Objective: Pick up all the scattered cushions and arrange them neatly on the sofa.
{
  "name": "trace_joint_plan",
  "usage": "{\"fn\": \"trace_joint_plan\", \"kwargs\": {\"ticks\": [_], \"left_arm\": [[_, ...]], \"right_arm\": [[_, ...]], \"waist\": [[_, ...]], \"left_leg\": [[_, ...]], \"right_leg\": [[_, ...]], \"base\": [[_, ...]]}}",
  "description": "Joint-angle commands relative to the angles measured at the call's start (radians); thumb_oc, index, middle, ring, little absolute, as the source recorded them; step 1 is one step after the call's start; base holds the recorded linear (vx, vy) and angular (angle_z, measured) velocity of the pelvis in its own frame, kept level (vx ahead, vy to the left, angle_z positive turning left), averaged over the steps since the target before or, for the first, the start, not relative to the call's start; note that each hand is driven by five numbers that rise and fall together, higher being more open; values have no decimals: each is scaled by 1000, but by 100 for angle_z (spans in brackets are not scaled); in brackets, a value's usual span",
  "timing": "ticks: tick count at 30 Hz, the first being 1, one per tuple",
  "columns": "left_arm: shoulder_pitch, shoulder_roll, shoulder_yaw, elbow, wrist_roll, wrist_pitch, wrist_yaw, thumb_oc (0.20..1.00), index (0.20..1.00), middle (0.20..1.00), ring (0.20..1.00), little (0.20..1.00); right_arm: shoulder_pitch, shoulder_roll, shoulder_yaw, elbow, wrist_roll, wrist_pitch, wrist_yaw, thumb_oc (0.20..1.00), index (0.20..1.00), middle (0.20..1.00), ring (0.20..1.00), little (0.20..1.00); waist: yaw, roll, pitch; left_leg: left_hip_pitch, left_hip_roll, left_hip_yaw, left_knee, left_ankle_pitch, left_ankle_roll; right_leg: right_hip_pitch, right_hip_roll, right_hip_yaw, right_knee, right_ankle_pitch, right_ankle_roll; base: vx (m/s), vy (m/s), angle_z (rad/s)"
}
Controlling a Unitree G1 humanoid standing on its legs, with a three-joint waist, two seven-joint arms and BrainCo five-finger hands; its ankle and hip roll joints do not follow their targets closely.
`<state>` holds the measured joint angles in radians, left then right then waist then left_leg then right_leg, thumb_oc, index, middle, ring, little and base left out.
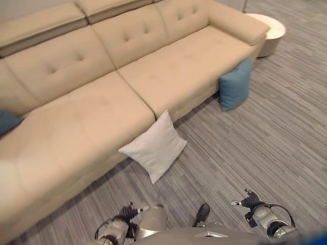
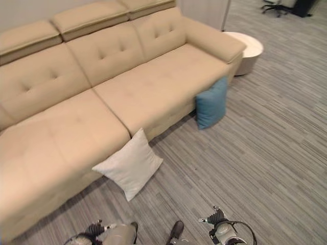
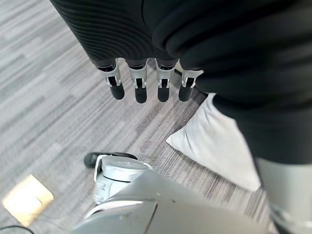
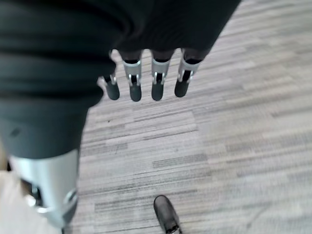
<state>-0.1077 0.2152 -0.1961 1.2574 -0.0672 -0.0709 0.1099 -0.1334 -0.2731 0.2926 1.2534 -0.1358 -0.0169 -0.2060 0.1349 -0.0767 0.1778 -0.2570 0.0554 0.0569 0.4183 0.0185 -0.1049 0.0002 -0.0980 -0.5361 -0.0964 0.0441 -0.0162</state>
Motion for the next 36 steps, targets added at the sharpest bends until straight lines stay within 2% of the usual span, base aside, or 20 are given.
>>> {"fn": "trace_joint_plan", "kwargs": {"ticks": [1,3,4,7,8,9,11,13,15,17,19,21,23,28,31,32,33,34,35,36], "left_arm": [[22,-11,-39,-21,15,1,0,1000,1000,1000,1000,1000],[33,-8,-28,-22,14,1,-1,1000,1000,1000,1000,1000],[40,-6,-20,-15,16,1,0,1000,1000,1000,1000,1000],[34,33,7,-8,14,1,-21,1000,1000,1000,1000,1000],[45,48,18,-1,30,6,-12,1000,1000,1000,1000,1000],[39,47,22,1,31,7,-14,1000,1000,1000,1000,1000],[44,52,16,12,22,3,-13,1000,1000,1000,1000,1000],[35,57,11,11,7,-3,-17,1000,1000,1000,1000,1000],[33,58,10,13,9,-6,-12,1000,1000,1000,1000,1000],[21,51,2,24,11,-9,-9,1000,1000,1000,1000,1000],[19,47,-1,30,12,-12,-9,1000,1000,1000,1000,1000],[25,46,3,47,25,-12,-15,1000,1000,1000,1000,1000],[32,42,3,53,27,-10,-16,1000,1000,1000,1000,1000],[26,39,-2,45,21,-9,-13,1000,1000,1000,1000,1000],[16,34,-8,24,11,-13,-14,1000,1000,1000,1000,1000],[13,32,-12,17,6,-14,-17,1000,1000,1000,1000,1000],[12,29,-16,7,3,-15,-20,1000,1000,1000,1000,1000],[12,29,-16,7,3,-15,-20,1000,1000,1000,1000,1000],[11,27,-26,-2,7,-13,-21,1000,1000,1000,1000,1000],[10,28,-28,-2,11,-12,-20,1000,1000,1000,1000,1000]], "right_arm": [[15,-22,-1,-1,27,-3,-26,1000,1000,1000,1000,1000],[18,-7,2,-5,24,-1,-23,1000,1000,1000,1000,1000],[22,6,11,-6,14,0,-20,1000,1000,1000,1000,1000],[17,-52,-27,12,38,15,33,1000,1000,1000,1000,1000],[11,-28,-2,-15,6,-3,10,1000,1000,1000,1000,1000],[-4,-20,-4,-8,24,6,40,1000,1000,1000,1000,1000],[-19,-36,-4,-29,21,5,31,1000,1000,1000,1000,1000],[-29,-29,13,-79,41,-12,24,1000,1000,1000,1000,1000],[-32,-30,15,-79,41,-12,23,1000,1000,1000,1000,1000],[-35,-24,9,-68,44,-8,22,1000,1000,1000,1000,1000],[-36,-25,5,-65,45,-7,22,1000,1000,1000,1000,1000],[-24,-23,1,-58,42,-13,28,1000,1000,1000,1000,1000],[-23,-25,-2,-57,44,-18,28,1000,1000,1000,1000,1000],[-24,-34,2,-56,56,-29,24,1000,1000,1000,1000,1000],[-21,-41,3,-48,61,-33,19,1000,1000,1000,1000,1000],[-19,-43,2,-46,63,-31,20,1000,1000,1000,1000,1000],[-11,-48,-4,-42,69,-32,19,1000,1000,1000,1000,1000],[-11,-48,-4,-42,68,-32,19,1000,1000,1000,1000,1000],[0,-52,-11,-35,72,-28,19,1000,1000,1000,1000,1000],[4,-54,-15,-31,74,-27,18,1000,1000,1000,1000,1000]], "waist": [[-5,23,-12],[-2,23,-21],[7,21,-28],[23,1,-38],[40,5,-40],[28,31,-27],[28,32,-30],[3,33,-18],[-7,31,-17],[-37,34,-11],[-49,34,-7],[-52,22,-19],[-55,18,-37],[-55,14,-40],[-55,8,-28],[-60,3,-27],[-67,1,-21],[-71,-2,-26],[-80,-2,-19],[-85,-2,-22]], "left_leg": [[34,19,122,-149,-107,66],[66,12,155,-198,-101,74],[97,-22,109,-240,-106,83],[126,-49,88,-276,-114,100],[145,-60,73,-297,-119,114],[171,-82,29,-318,-101,149],[180,-90,6,-318,-104,149],[212,-103,-66,-320,-116,141],[215,-109,-87,-322,-118,139],[242,-128,-165,-325,-132,131],[257,-134,-201,-324,-141,123],[283,-136,-233,-331,-159,105],[294,-112,-243,-327,-164,82],[261,-58,-225,-280,-136,38],[208,-36,-184,-191,-114,19],[181,-34,-157,-159,-105,20],[155,-7,-64,-118,-109,24],[149,-11,-67,-121,-103,25],[123,18,38,-138,-112,36],[115,24,74,-169,-106,38]], "right_leg": [[57,-42,50,59,-77,126],[60,-37,26,83,-87,128],[66,-42,17,111,-101,131],[63,-64,2,189,-107,149],[46,-96,-10,280,-110,169],[-23,-128,47,430,-61,174],[-33,-124,67,430,-58,173],[-102,-98,188,329,-53,155],[-120,-95,210,293,-37,156],[-168,-88,301,219,8,178],[-175,-93,317,193,35,186],[-139,-102,282,153,42,187],[-114,-89,256,149,29,177],[-54,-57,199,139,-24,140],[-15,-38,179,113,-42,118],[-7,-39,167,103,-46,113],[16,-33,146,86,-59,105],[11,-37,143,86,-58,106],[27,-37,113,72,-65,105],[32,-37,99,64,-65,109]], "base": [[154,-18,103],[207,92,89],[228,156,57],[214,122,21],[178,274,79],[177,271,62],[170,101,88],[284,-53,93],[186,-73,69],[250,-92,97],[277,-145,107],[316,-218,89],[226,-209,55],[102,-187,38],[43,-152,53],[25,-148,58],[5,-85,46],[6,-77,64],[4,-21,81],[24,-17,96]]}}
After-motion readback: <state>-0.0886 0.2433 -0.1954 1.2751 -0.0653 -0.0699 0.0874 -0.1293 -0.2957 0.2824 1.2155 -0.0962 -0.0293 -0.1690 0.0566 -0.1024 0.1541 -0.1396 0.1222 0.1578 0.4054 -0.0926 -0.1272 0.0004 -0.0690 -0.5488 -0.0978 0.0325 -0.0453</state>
